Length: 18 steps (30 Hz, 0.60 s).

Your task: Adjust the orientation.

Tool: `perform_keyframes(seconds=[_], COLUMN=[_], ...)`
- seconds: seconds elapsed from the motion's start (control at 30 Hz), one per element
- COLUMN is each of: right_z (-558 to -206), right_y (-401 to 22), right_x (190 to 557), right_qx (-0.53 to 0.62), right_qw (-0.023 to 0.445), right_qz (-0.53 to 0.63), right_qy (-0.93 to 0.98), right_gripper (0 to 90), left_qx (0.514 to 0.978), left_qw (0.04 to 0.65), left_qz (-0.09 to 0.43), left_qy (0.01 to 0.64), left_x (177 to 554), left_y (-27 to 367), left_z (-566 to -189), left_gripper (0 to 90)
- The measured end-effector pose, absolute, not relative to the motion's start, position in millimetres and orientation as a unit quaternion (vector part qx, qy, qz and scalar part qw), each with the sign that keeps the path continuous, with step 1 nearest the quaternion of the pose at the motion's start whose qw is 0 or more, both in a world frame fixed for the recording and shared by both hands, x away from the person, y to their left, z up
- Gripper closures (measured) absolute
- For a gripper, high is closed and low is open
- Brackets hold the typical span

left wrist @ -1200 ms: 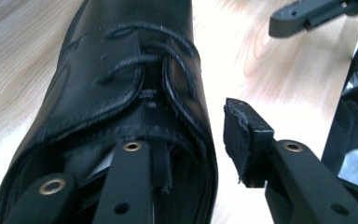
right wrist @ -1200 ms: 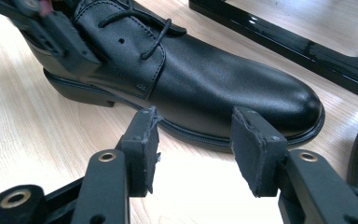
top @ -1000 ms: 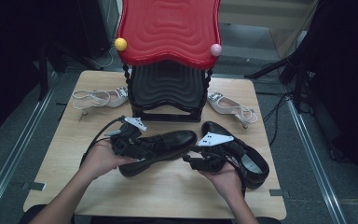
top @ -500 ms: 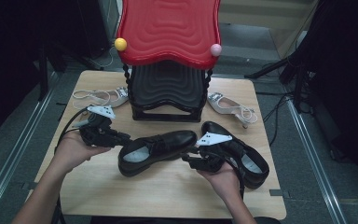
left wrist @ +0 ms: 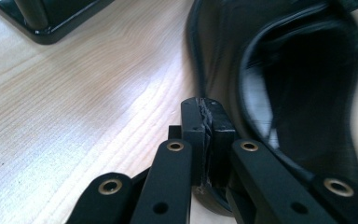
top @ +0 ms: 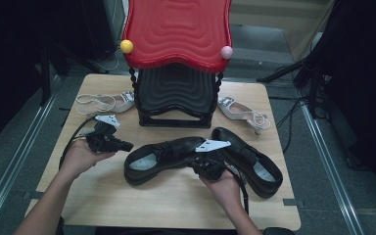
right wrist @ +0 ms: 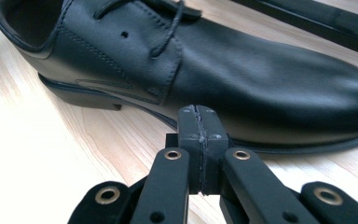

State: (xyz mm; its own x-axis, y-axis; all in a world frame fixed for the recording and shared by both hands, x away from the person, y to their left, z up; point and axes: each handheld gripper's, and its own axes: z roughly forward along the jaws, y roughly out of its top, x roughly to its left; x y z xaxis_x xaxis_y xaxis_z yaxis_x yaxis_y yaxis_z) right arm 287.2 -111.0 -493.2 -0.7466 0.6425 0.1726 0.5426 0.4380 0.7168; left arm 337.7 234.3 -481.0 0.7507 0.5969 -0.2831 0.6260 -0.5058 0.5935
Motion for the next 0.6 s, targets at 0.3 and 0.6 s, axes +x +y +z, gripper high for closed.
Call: perform_keyframes(seconds=[0.3,0.6], right_z=[-500.5,-501.5], right_y=[-92.9,-93.7], right_x=[287.0,291.3], right_qx=[0.340,0.366], right_qw=[0.055,0.038], right_qz=[0.389,0.379], right_qy=[0.854,0.849], right_gripper=[90.0,90.0], left_qx=[0.875,0.865], left_qw=[0.344,0.357], left_qz=[-0.025,-0.055], left_qy=[0.339,0.347], left_x=[341.9,341.2], left_y=[217.4,215.6], left_z=[-494.2,-497.8], left_gripper=[88.5,89.9])
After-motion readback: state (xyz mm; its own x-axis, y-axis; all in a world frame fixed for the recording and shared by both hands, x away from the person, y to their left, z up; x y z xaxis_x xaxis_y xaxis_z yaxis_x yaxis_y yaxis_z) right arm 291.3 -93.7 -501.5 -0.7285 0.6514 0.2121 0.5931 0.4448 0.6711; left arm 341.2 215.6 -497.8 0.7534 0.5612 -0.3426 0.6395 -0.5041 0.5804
